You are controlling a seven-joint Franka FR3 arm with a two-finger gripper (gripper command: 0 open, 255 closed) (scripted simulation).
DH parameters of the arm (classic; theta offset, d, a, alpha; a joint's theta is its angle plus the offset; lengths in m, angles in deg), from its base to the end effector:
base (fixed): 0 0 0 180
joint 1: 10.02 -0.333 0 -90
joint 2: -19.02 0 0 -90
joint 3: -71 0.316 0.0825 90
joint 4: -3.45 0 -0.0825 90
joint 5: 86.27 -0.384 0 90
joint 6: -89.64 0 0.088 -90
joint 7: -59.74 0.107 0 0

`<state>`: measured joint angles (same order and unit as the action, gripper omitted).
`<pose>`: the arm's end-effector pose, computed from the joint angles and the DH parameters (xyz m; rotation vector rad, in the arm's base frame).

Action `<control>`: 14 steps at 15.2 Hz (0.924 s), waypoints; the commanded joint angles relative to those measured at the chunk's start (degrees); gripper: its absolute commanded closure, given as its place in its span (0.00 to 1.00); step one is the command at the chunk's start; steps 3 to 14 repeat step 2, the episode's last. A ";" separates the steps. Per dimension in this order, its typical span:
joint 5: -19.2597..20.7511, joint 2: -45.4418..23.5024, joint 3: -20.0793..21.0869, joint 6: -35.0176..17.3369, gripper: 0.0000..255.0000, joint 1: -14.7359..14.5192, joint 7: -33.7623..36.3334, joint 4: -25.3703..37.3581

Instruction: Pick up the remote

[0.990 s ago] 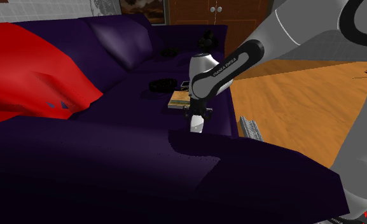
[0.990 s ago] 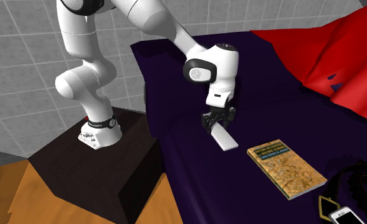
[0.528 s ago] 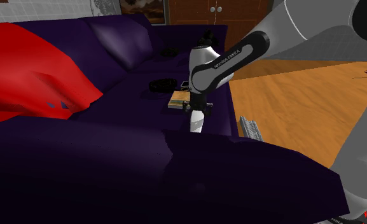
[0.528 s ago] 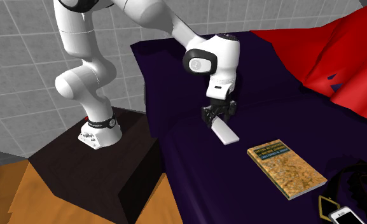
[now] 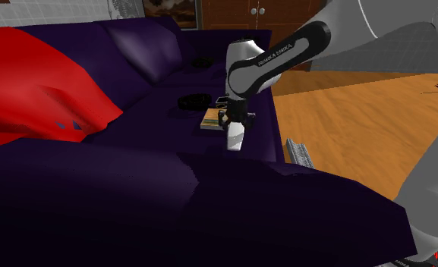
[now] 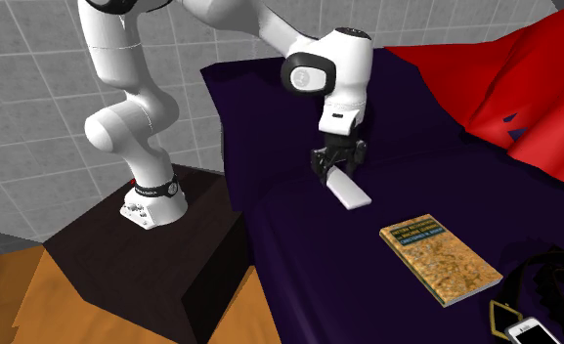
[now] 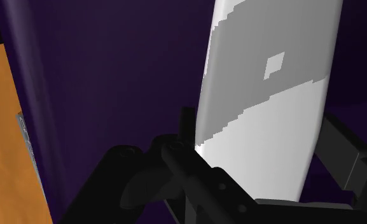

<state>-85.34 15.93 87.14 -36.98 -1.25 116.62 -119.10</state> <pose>0.5449 0.0690 0.3831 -2.8480 1.2977 -0.0240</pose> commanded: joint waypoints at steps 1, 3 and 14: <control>-0.15 0.43 0.02 0.96 1.00 0.00 -0.09 0.54; -0.15 0.42 0.02 0.96 1.00 0.00 -0.08 0.55; -0.15 0.42 0.02 0.96 1.00 0.00 -0.08 0.55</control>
